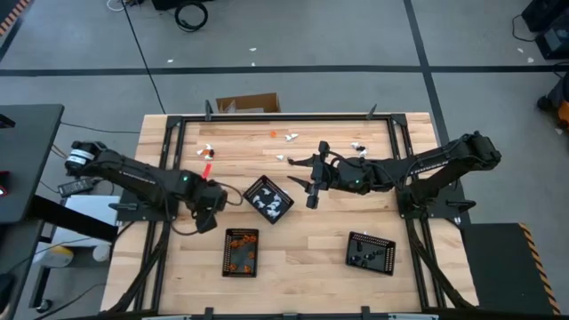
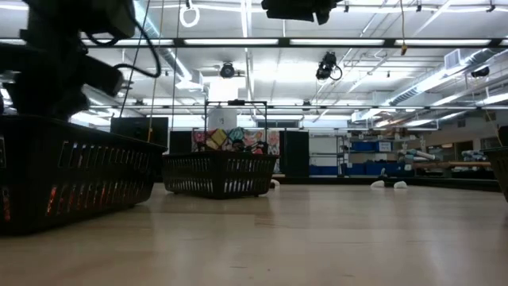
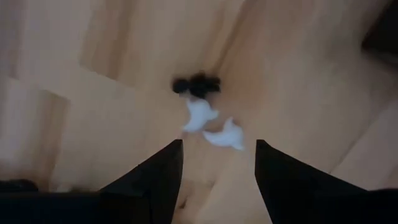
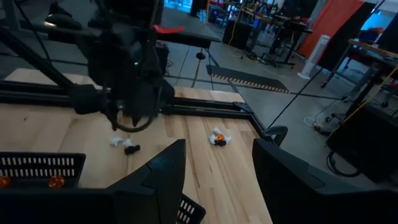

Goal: Sort Halloween decoration
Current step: Put the white ghost toy into the middle black basket

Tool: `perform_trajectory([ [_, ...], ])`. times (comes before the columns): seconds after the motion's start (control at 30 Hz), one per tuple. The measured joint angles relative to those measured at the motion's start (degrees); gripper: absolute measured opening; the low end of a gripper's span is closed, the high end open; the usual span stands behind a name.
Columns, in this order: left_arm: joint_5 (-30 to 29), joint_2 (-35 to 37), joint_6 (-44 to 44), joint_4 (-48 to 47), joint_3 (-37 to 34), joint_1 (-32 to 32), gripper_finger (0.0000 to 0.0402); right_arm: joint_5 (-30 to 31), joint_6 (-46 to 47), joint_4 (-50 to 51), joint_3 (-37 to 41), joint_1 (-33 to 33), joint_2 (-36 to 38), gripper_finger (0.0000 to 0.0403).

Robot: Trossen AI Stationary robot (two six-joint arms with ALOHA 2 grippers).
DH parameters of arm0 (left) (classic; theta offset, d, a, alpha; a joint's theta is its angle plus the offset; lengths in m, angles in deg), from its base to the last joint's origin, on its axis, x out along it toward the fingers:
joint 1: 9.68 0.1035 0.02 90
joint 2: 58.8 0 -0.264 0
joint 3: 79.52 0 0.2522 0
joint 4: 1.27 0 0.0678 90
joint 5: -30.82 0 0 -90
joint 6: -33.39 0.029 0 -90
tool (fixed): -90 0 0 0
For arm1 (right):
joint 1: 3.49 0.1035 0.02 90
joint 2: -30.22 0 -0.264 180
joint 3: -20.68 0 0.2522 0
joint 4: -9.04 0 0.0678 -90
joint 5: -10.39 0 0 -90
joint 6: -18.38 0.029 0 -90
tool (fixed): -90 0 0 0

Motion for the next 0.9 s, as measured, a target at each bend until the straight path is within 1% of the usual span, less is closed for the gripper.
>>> perform_trajectory([
  [0.1,-0.55,0.0,-1.91,2.5,-1.72,-3.15,0.0204,0.02,0.09,0.26,0.0,0.0,0.0,0.0191],
  [0.2,-5.22,0.02,-6.54,4.7,-3.09,-4.91,0.0204,0.0,0.02,-0.05,0.0,-0.11,0.0,0.0191],
  [0.27,-7.21,0.0,-8.46,5.67,-4.05,-4.94,0.0203,0.0,0.02,-0.33,0.0,-0.11,0.0,0.0191],
  [0.4,-7.35,-0.03,-9.53,8.03,-7.12,-4.87,0.0203,0.0,0.02,-0.4,0.0,-0.11,0.0,0.0191],
  [0.63,-7.28,-0.05,-9.41,15.16,-11.32,-4.87,0.0203,0.0,0.0,-0.53,0.0,-0.07,0.0,0.0191],
  [0.9,-7.04,0.19,-10.54,18.0,-14.95,-4.87,0.0203,0.0,0.0,-0.51,0.0,-0.07,0.0,0.0191],
])
